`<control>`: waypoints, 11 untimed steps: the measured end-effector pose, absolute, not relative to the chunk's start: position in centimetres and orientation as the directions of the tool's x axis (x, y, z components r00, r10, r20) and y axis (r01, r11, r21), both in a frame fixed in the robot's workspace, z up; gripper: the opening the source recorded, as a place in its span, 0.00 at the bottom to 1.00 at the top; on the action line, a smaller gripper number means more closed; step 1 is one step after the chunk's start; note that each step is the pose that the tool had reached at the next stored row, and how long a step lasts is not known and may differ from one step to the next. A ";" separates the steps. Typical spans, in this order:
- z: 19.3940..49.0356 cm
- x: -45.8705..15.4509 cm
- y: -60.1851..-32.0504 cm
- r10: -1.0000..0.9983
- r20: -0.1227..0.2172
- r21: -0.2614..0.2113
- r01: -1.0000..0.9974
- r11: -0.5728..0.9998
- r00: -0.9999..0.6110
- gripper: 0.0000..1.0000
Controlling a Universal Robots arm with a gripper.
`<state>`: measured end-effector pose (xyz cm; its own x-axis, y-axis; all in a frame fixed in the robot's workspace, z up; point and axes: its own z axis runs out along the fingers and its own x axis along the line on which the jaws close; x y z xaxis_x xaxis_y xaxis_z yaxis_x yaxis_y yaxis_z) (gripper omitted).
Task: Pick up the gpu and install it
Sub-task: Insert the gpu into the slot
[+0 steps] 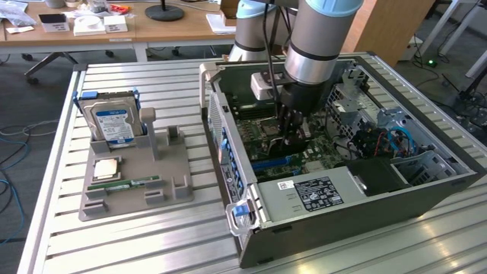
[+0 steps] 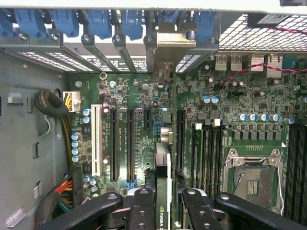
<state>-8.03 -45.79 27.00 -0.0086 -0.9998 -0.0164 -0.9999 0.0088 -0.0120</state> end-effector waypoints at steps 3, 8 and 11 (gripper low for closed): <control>27.0 -8.1 -45.8 -1.000 -0.016 -0.012 -1.000 0.009 -0.009 0.26; 27.0 -8.2 -45.8 -1.000 -0.015 -0.012 -1.000 0.009 -0.009 0.26; 27.0 -8.3 -45.8 -1.000 -0.015 -0.012 -1.000 0.009 -0.009 0.26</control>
<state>-8.32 -45.80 27.00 -0.0088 -0.9999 -0.0149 -0.9999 0.0089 -0.0121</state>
